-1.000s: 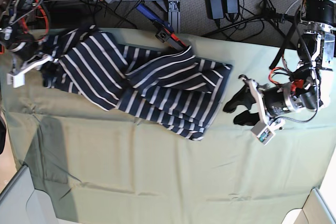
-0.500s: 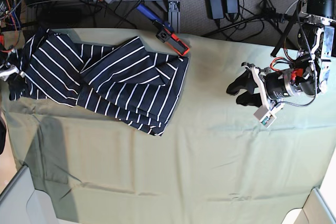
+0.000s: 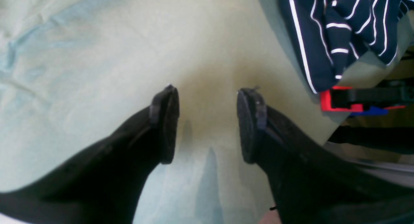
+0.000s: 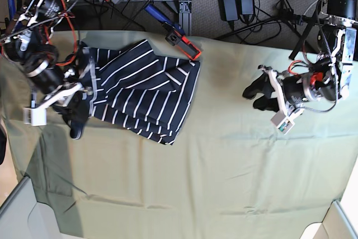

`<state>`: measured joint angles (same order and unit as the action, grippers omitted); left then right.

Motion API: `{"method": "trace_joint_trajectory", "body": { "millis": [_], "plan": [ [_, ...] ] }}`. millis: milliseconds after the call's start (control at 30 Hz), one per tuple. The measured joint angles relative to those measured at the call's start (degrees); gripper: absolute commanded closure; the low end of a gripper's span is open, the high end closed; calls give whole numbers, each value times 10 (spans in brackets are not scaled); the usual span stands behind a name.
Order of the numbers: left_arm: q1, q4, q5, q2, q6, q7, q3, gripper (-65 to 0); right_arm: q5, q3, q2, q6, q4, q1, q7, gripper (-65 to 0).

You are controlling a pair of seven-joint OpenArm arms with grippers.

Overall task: Fold the T-shirt properly
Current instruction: 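Press and tuck the folded shirt edges with the right gripper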

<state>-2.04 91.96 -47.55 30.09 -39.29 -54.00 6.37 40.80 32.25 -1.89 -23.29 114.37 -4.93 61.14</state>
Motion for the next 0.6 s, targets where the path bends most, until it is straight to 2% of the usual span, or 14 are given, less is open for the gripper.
{"method": "trace_joint_trajectory", "body": {
  "millis": [300,400,467,600],
  "plan": [
    [0,0,-1,42,0,0,-2,-324,-34,-103,88,0,1,1,-32,0],
    [0,0,-2,50,0,0,-2,-324,-65,-130,102,0,-3,9,-33,0],
    [0,0,-2,52,0,0,-2,-324,-83,-153,103,0,-6,12,-59,0],
    [0,0,-6,52,0,-7,-2,-324,-102,-186,103,0,-24,11,-58,0]
  ]
}}
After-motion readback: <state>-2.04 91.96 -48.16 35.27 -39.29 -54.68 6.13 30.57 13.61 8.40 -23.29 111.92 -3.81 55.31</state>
